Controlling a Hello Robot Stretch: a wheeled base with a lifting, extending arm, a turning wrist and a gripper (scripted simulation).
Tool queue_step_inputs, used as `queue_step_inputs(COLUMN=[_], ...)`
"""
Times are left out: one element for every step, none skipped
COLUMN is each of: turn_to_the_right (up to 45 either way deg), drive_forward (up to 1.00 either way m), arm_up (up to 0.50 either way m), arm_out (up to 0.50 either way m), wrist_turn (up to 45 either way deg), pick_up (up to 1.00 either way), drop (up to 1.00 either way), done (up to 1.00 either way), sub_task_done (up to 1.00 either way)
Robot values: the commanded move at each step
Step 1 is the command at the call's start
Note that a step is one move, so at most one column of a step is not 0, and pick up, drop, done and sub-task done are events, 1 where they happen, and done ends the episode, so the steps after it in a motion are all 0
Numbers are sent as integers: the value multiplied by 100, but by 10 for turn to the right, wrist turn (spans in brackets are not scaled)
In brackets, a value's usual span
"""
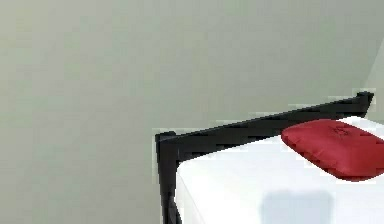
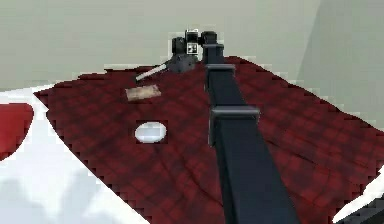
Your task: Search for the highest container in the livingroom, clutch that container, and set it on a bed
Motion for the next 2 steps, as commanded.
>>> queue_step_inputs(turn_to_the_right=[0,0], drive_forward=[0,0], arm_up=[0,0], arm_out=[-8,0], wrist_turn=[0,0], pick_up=[0,0], drop=[0,0], done=[0,100], sub_task_done=[0,0])
